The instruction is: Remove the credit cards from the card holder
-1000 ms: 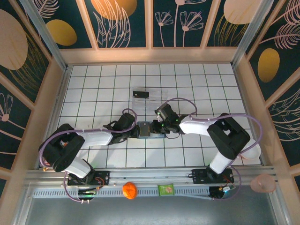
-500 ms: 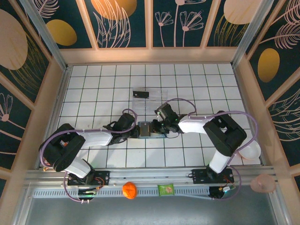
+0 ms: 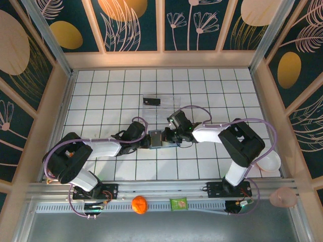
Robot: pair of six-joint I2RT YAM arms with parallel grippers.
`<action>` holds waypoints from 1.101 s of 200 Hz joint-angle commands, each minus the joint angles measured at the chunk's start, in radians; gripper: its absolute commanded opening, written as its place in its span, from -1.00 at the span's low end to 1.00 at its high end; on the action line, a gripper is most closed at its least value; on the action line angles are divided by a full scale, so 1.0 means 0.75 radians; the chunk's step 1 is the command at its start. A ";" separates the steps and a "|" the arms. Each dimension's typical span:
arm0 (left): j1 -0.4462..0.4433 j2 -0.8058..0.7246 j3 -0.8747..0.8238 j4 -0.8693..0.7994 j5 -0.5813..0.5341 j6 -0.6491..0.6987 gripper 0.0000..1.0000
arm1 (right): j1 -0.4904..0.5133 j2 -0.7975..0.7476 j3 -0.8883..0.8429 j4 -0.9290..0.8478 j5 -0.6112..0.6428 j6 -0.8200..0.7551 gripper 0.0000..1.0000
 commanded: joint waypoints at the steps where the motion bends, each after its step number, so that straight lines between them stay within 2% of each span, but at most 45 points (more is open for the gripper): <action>1: -0.003 0.032 -0.028 -0.038 0.041 -0.012 -0.83 | -0.004 -0.001 -0.014 0.048 -0.014 0.015 -0.96; 47: -0.004 0.024 -0.034 -0.044 0.017 -0.009 -0.84 | -0.006 -0.082 -0.035 -0.102 0.207 -0.029 -1.00; 78: -0.003 0.018 -0.024 -0.048 0.007 -0.003 -0.84 | -0.007 -0.130 -0.065 -0.120 0.265 -0.023 -1.00; 91: -0.003 0.005 -0.019 -0.053 0.005 0.001 -0.82 | -0.002 -0.159 -0.070 -0.100 0.258 -0.037 -0.99; 113: -0.002 -0.031 -0.004 -0.079 -0.016 0.013 -0.78 | 0.022 -0.205 -0.051 -0.104 0.265 -0.075 -0.75; 163: -0.003 -0.188 0.025 -0.147 -0.078 0.071 -0.76 | 0.030 -0.260 0.009 -0.151 0.233 -0.176 -0.67; 199: -0.023 -0.109 0.092 -0.048 0.037 0.051 -0.78 | 0.014 -0.219 0.040 -0.159 0.192 -0.213 -0.62; 220: -0.038 -0.028 0.121 -0.025 0.041 0.054 -0.84 | 0.000 -0.190 0.061 -0.172 0.144 -0.249 -0.57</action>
